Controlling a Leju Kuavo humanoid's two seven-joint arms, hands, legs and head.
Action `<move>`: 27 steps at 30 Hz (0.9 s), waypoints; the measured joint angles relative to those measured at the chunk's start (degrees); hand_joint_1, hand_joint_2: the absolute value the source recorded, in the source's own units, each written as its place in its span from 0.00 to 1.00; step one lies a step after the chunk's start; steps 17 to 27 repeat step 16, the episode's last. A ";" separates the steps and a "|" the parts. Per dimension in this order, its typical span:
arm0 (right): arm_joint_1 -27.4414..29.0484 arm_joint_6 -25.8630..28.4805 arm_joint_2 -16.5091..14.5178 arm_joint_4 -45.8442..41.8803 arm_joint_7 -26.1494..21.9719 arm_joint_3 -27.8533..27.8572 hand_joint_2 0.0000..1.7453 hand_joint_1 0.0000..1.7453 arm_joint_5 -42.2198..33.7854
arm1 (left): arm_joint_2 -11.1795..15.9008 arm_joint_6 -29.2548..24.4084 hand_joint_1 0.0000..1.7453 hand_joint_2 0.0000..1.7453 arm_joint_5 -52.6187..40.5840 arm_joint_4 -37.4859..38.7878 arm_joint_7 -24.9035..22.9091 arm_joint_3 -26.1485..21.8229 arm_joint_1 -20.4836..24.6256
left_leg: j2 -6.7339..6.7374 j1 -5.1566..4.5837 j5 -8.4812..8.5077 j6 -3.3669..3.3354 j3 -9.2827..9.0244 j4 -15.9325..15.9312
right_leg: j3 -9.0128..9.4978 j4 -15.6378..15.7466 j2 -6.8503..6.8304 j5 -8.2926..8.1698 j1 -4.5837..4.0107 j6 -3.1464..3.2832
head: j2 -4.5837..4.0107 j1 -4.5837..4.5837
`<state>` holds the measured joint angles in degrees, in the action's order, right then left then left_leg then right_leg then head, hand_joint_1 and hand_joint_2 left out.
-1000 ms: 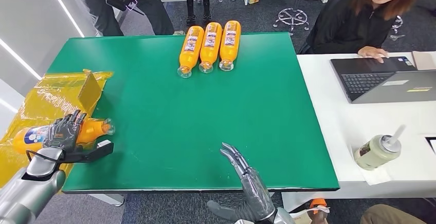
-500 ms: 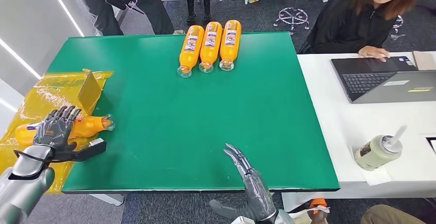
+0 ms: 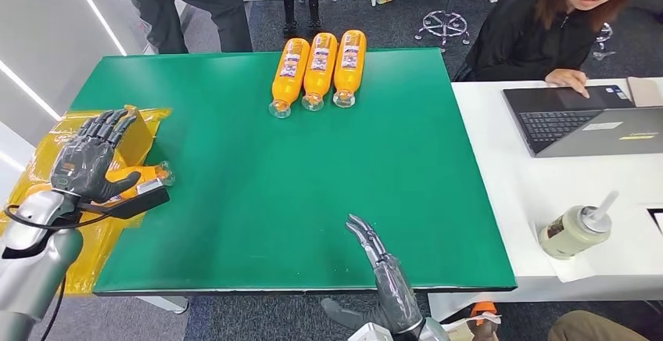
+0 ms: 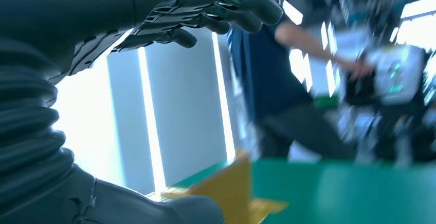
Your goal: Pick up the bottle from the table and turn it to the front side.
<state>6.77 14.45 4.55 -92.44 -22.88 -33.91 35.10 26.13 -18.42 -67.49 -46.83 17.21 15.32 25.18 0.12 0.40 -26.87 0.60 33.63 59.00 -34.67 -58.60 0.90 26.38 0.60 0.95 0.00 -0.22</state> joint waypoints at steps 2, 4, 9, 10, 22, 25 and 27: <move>-0.08 0.09 -0.04 0.06 -0.12 0.05 1.00 0.00 -0.09 | -1.55 -2.73 0.00 1.00 3.12 -4.07 1.85 -0.41 -1.88 | -0.05 0.00 0.00 0.00 0.01 0.00 | 0.01 0.02 -0.04 0.01 0.00 -0.01 | 0.00 0.01; -0.32 0.11 -0.25 0.21 -0.14 0.18 1.00 0.00 -0.03 | -3.87 -4.69 0.00 1.00 5.75 -7.31 3.55 -0.61 -3.42 | -0.09 0.00 0.00 0.00 0.02 0.00 | 0.04 0.03 -0.10 0.01 0.01 -0.01 | 0.00 0.01; -0.63 -0.88 -1.48 0.37 0.50 0.87 1.00 0.00 0.55 | -10.07 -5.74 0.00 1.00 9.22 -12.90 5.26 0.12 -6.37 | -0.09 0.00 -0.01 -0.01 0.02 0.02 | 0.06 0.03 -0.11 0.00 0.01 -0.01 | 0.00 0.00; -0.63 -1.18 -1.75 0.33 0.71 1.03 1.00 0.00 0.85 | -11.21 -5.70 0.00 1.00 10.17 -13.74 5.77 0.41 -6.95 | -0.09 0.00 -0.01 -0.01 0.01 0.03 | 0.06 0.03 -0.11 0.00 0.01 -0.01 | 0.00 -0.01; -0.29 -1.79 -3.17 -0.39 1.07 1.96 1.00 0.00 2.16 | -17.67 -4.78 0.00 1.00 18.05 -17.99 9.98 2.72 -10.22 | -0.10 0.00 -0.03 -0.03 0.03 0.04 | 0.05 0.04 -0.12 0.01 0.02 -0.01 | 0.00 0.01; -0.29 -1.79 -3.17 -0.39 1.07 1.96 1.00 0.00 2.16 | -17.67 -4.78 0.00 1.00 18.05 -17.99 9.98 2.72 -10.22 | -0.10 0.00 -0.03 -0.03 0.03 0.04 | 0.05 0.04 -0.12 0.01 0.02 -0.01 | 0.00 0.01; -0.29 -1.79 -3.17 -0.39 1.07 1.96 1.00 0.00 2.16 | -17.67 -4.78 0.00 1.00 18.05 -17.99 9.98 2.72 -10.22 | -0.10 0.00 -0.03 -0.03 0.03 0.04 | 0.05 0.04 -0.12 0.01 0.02 -0.01 | 0.00 0.01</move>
